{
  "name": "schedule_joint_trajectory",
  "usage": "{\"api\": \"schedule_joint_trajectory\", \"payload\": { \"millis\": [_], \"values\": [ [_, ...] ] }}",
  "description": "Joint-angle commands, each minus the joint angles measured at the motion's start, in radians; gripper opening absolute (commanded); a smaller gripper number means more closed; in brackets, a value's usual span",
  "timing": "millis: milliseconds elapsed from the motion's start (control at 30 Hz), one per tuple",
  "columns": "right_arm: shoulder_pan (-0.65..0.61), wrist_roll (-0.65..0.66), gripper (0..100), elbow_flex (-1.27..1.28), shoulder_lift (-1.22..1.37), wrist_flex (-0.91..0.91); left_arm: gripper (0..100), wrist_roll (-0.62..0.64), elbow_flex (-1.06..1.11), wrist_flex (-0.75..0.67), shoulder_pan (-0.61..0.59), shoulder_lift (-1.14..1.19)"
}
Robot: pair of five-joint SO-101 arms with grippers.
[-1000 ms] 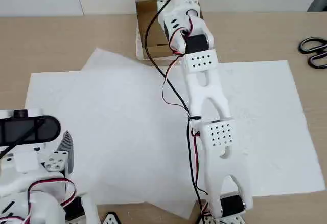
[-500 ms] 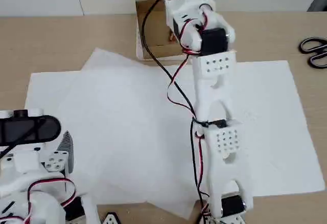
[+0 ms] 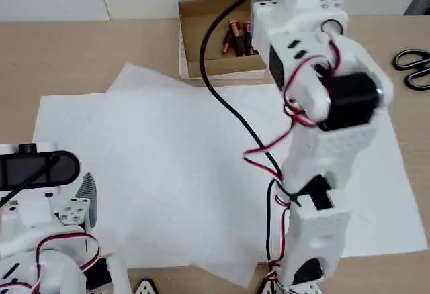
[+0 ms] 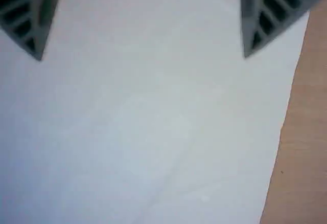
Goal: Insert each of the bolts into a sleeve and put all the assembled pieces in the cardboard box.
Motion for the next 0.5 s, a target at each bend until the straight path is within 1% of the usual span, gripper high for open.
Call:
{"api": "schedule_joint_trajectory", "payload": {
  "millis": [0, 67, 167, 300, 367, 467],
  "values": [
    [0.002, 0.011, 16.2, 0.017, -0.125, 0.012, 24, 0.002, 0.001, -0.015, 0.002, -0.003],
    [-0.001, 0.011, 16.2, 0.112, -0.189, 0.012, 24, 0.002, 0.001, -0.015, 0.002, -0.003],
    [-0.018, 0.014, 16.2, 0.344, -0.328, 0.012, 24, 0.002, 0.001, -0.015, 0.002, -0.003],
    [-0.019, 0.061, 16.2, 0.807, -0.585, 0.004, 24, 0.002, 0.001, -0.017, 0.002, -0.003],
    [-0.019, 0.063, 16.2, 1.037, -0.733, 0.001, 24, -0.003, 0.012, -0.021, 0.002, -0.003],
    [-0.015, 0.061, 16.2, 1.382, -0.934, -0.016, 24, -0.003, 0.085, -0.077, 0.002, -0.003]
  ]
}}
